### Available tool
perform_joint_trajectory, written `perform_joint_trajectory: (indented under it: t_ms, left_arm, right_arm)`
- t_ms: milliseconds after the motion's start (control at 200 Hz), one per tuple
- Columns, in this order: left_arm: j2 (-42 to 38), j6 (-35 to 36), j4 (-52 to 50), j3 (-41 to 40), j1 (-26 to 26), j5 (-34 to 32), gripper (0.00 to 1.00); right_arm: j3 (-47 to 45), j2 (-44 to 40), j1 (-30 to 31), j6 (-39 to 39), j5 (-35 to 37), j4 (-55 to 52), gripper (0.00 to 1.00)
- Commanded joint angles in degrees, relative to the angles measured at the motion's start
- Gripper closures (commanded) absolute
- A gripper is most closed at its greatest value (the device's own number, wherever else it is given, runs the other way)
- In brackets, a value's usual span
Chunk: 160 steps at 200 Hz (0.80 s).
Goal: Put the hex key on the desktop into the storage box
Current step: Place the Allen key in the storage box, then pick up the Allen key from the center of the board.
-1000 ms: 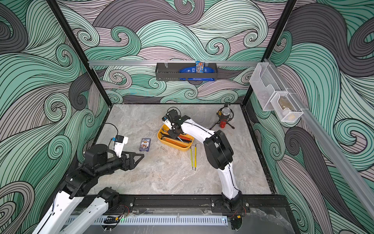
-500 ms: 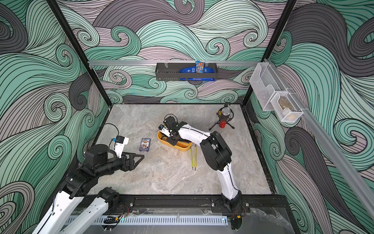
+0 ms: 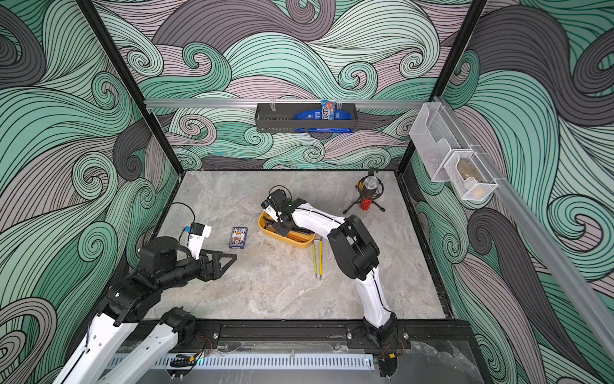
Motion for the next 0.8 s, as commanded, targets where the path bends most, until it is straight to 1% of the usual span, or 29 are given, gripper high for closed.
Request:
perform_joint_trajectory:
  t_ms: [0, 75, 185, 260, 390, 440, 520, 595, 715, 795]
  left_arm:
    - [0.44, 0.66, -0.02, 1.56, -0.28, 0.24, 0.24]
    - [0.37, 0.69, 0.01, 1.67, -0.28, -0.02, 0.24]
    - [0.26, 0.60, 0.12, 1.74, -0.20, -0.39, 0.24]
    - [0.18, 0.57, 0.20, 1.69, -0.22, -0.72, 0.24]
    - [0.22, 0.56, 0.53, 1.75, -0.20, -1.23, 0.24]
    - [0.31, 0.50, 0.61, 1.78, -0.24, -1.38, 0.24]
    - [0.50, 0.53, 0.65, 1.70, -0.26, -1.68, 0.24]
    - [0.36, 0.37, 0.72, 1.65, -0.24, -2.03, 0.24]
    - [0.18, 0.24, 0.91, 1.31, -0.22, -2.22, 0.24]
    - [0.00, 0.20, 0.99, 1.12, -0.28, -2.22, 0.24]
  right_arm:
    - [1.16, -5.93, -1.22, 6.60, 2.44, 1.35, 0.89]
    - [-0.32, -9.51, -2.36, 9.97, 2.50, 2.35, 0.86]
    - [-3.49, -15.00, -4.73, 16.95, 2.84, 2.82, 0.85]
    - [-7.02, -18.90, -7.03, 23.18, 4.37, 2.68, 0.86]
    - [-15.39, -26.57, -12.13, 30.56, 2.52, 2.77, 0.86]
    - [-18.64, -29.29, -13.79, 32.01, 1.80, 2.68, 0.82]
    - [-23.61, -33.76, -15.61, 33.78, 2.14, 2.51, 0.63]
    - [-27.13, -37.34, -16.88, 35.67, 3.40, 1.00, 0.53]
    - [-31.80, -39.84, -18.78, 40.38, 3.53, -3.00, 0.52]
    - [-35.20, -39.93, -19.39, 42.72, 2.08, -3.81, 0.55]
